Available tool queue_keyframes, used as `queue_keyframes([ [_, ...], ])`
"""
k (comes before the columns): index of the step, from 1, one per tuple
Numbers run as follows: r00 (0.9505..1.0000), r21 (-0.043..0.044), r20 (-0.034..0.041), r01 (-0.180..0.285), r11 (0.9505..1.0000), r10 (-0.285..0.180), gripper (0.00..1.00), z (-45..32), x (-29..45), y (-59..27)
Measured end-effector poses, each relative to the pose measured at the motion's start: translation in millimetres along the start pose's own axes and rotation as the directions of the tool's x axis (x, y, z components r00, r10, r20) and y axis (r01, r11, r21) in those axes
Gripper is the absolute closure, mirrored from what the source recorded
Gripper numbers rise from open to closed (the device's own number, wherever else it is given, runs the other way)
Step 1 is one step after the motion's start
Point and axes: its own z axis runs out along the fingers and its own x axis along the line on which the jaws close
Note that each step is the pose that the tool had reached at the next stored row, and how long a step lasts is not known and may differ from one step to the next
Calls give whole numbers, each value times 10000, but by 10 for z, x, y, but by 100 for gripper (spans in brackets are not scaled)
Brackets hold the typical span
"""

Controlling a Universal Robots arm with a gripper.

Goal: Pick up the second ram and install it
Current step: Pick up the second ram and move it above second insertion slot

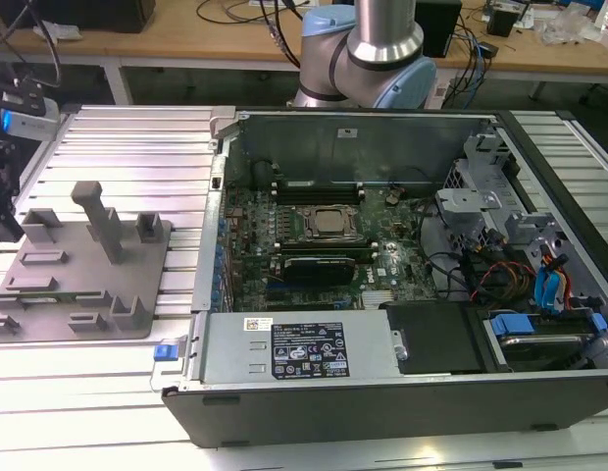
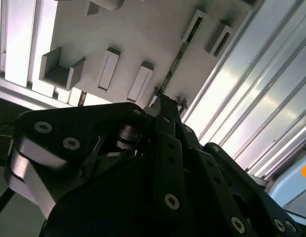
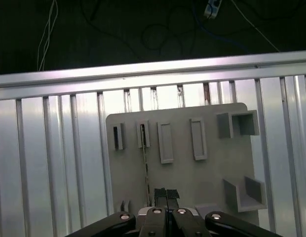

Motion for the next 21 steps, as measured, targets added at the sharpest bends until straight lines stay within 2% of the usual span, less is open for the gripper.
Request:
queue_keyframes([
  [2,10000,2,1,2,10000,-2,92,31,1,-1],
  [4,10000,2,0,2,10000,-2,92,132,4,15],
  [5,10000,3,1,3,10000,-3,92,189,10,57],
  [9,10000,4,0,20,10000,-20,92,301,19,62],
  [10,10000,2,-3,77,10000,-77,92,348,37,58],
  [12,9999,1,-6,159,9999,-159,92,397,58,54],
  [14,9996,7,-11,298,9996,-298,92,461,112,46],
  [15,9994,29,-13,337,9994,-337,92,471,136,44],
  [16,9992,114,-11,398,9991,-398,92,480,172,40],
  [17,9989,267,-6,466,9986,-466,92,487,199,40],
  [19,9987,435,-1,513,9977,-514,92,525,208,38],
  [21,9986,450,-3,531,9976,-532,92,598,187,39],
])
